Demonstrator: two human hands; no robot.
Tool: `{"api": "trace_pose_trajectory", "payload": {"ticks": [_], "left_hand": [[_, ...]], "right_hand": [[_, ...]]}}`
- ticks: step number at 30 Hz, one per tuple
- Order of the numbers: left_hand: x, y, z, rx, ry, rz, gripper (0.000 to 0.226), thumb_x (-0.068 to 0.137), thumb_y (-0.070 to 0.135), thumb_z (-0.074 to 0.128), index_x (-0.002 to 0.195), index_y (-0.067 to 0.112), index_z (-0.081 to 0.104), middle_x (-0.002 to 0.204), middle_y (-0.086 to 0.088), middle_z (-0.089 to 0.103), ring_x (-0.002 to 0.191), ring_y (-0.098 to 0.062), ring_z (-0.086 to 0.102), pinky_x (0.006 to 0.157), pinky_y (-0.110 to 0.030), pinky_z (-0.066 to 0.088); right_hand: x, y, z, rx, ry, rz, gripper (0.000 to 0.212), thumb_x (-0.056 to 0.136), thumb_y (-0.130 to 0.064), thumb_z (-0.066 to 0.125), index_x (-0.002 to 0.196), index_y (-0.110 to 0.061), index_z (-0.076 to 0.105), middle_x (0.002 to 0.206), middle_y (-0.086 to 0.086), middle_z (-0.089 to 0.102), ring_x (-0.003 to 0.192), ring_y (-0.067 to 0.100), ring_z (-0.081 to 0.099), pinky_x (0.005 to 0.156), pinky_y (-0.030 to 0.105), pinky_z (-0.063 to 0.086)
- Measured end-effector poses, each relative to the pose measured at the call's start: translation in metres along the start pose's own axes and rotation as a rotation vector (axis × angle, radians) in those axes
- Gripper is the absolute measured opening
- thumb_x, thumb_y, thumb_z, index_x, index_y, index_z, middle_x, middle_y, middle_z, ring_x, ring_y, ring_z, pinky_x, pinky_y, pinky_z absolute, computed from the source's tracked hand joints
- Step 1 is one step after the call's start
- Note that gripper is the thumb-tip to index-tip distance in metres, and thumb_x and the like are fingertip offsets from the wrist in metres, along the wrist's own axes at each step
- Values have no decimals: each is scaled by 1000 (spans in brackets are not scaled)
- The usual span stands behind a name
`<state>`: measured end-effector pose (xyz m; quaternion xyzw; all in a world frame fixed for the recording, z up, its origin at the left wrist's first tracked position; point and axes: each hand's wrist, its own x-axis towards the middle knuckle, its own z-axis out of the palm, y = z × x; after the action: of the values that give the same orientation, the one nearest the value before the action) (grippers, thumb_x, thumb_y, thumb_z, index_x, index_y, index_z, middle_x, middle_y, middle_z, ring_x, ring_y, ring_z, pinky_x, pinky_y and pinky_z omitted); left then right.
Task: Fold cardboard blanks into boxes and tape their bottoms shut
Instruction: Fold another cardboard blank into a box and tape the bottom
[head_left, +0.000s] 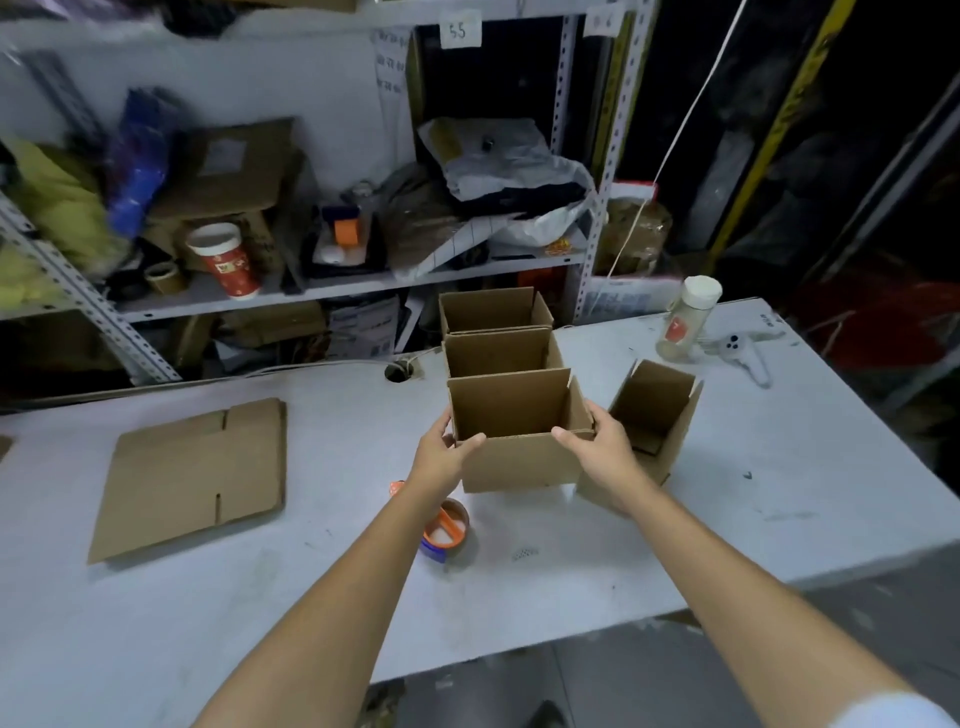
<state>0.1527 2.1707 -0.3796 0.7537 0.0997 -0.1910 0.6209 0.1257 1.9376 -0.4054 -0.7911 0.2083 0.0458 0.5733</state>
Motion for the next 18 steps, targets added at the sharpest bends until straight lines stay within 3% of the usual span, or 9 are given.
{"api": "trace_pose_trajectory", "payload": {"ticks": [2,4,7,12,18], "left_hand": [[5,-5,4,1,37,-11,70,95,25,67,155,29,32,150,-3,49,132,-25,50,106,-41,48],[9,-6,5,6,73,-25,68,95,26,67,154,29,33,149,-1,50,132,-25,50,104,-41,48],[15,-6,6,12,104,-31,66,95,25,67,153,29,35,149,-2,50,133,-25,50,104,-41,48],[24,-8,11,61,109,-60,71,94,24,68,155,27,32,155,-2,42,139,-28,44,108,-46,44],[31,-14,14,59,97,-55,66,96,22,65,154,26,33,153,-4,45,138,-27,44,103,-40,44]], "right_hand": [[4,-8,3,-18,-22,-13,95,72,-56,77,152,-24,37,152,-2,46,137,23,46,111,48,43],[0,-30,7,-83,-10,-2,82,87,-39,74,154,-19,33,154,1,41,142,25,39,114,44,37],[16,-32,9,-186,-42,39,73,92,-28,71,153,-12,33,153,6,44,141,26,41,110,38,37],[24,-34,4,-278,-102,95,63,92,-24,71,145,-7,42,142,7,53,131,28,50,107,35,43],[33,-33,12,-272,-87,134,62,91,-27,72,142,-9,43,139,10,55,127,30,52,103,42,48]]}}
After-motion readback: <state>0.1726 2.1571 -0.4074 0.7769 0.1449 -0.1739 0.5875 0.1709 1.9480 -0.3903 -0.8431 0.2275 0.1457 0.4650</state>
